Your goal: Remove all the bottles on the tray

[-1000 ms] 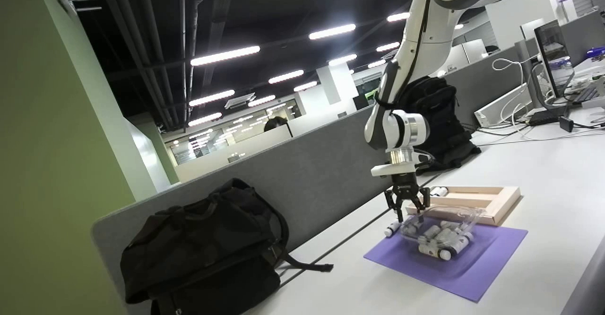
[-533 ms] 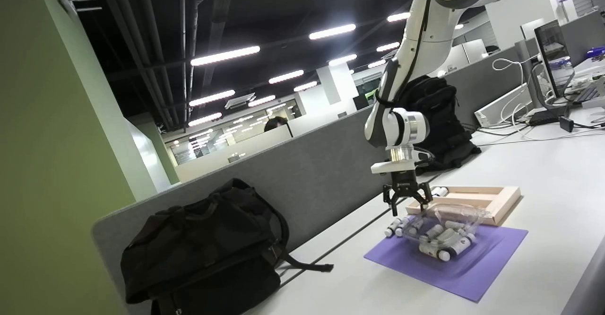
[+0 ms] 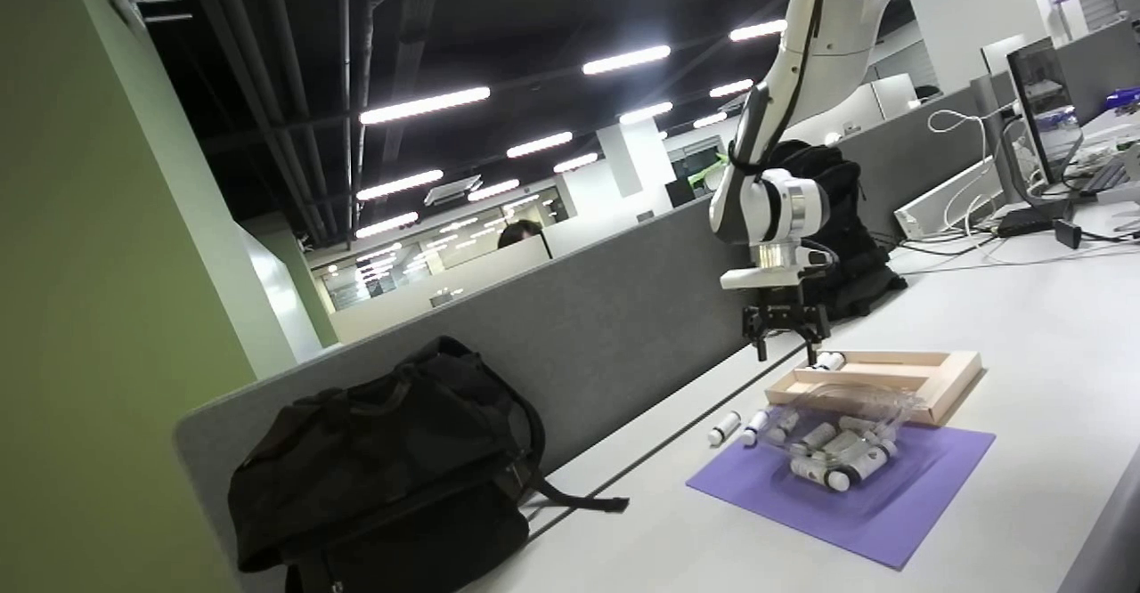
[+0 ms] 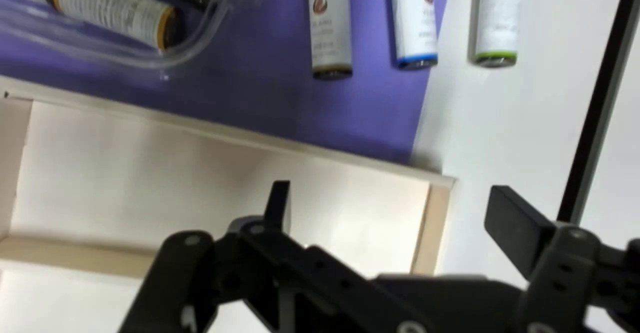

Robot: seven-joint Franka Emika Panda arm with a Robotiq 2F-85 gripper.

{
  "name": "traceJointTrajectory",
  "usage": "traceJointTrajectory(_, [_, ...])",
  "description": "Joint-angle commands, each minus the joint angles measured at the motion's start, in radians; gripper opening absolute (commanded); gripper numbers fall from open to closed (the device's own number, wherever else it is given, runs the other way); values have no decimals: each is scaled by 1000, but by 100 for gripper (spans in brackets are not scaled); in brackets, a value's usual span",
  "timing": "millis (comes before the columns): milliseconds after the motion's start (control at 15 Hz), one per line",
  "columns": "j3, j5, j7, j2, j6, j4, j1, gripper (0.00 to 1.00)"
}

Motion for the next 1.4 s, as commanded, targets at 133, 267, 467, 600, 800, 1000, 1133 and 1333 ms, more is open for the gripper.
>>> traceJointTrajectory(133, [-25, 15, 13, 22, 29, 41, -52, 100])
traceJointTrajectory(267, [-32, 14, 22, 32, 41, 50, -60, 100])
traceJointTrajectory(467, [-39, 11, 37, 50, 40, 66, -66, 100])
traceJointTrajectory(600, [-46, 7, 49, 61, 32, 74, -67, 100])
traceJointTrajectory(800, [-50, 7, 57, 82, 30, 86, -73, 100])
traceJointTrajectory(1000, [-56, 2, 72, 108, 24, 109, -74, 100])
traceJointTrajectory(1133, [-56, 2, 75, 122, 24, 121, -78, 100])
traceJointTrajectory(1333, [-54, 2, 83, 145, 20, 146, -82, 100])
